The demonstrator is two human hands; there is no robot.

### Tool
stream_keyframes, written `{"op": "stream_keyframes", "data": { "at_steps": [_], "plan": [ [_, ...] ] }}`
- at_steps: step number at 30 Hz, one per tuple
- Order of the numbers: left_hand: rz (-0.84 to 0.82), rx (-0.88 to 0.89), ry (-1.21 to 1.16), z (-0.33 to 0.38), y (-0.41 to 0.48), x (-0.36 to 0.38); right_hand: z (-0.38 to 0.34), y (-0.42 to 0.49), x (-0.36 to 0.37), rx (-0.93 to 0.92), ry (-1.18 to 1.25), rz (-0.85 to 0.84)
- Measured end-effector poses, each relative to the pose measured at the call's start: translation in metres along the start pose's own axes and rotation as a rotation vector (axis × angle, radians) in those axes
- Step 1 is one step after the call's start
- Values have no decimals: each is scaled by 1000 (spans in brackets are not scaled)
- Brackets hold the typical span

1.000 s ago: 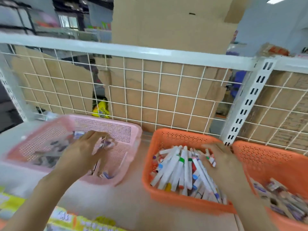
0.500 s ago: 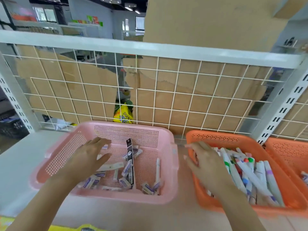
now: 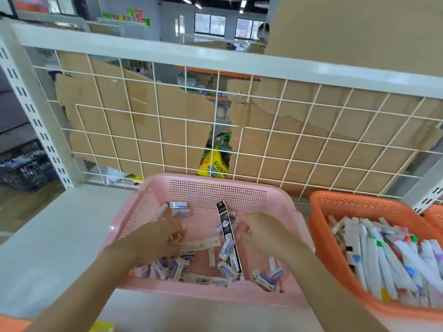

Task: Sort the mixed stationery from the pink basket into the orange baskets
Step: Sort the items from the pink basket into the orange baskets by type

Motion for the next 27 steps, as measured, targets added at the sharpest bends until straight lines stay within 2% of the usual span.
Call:
{"op": "stream_keyframes", "data": {
  "at_steps": [6,9,14,16,18,21,27],
  "plan": [
    [-69,51,72,-1,13,4,-14,38,16,87,-147,-59],
    [-9,40,-52,0,13,-1,-14,45,21,143,-161,-37],
    [156,-7,-249,-8,13,-13,-10,48,26,169,-9,-73],
    [182,-38,-375,-9,14,-18,-7,52,23,163,143,16],
    [187,-56,-533,-9,14,-23,-8,53,17,157,458,108],
    [205,-53,-658,-2,18,-30,-21,49,9,116,945,148],
    [149,41,-816,40,21,-37,-34,45,11,53,1220,56]
  ]
}}
Point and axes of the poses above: each hand's wrist, its own y-axis towards the middle knuckle, its own x-axis out of the palm, z = x × y, the point moved 5 cm from there along y, towards the middle knuckle, and after that the axes turned 4 degrees about y, right-handed, at the moved point
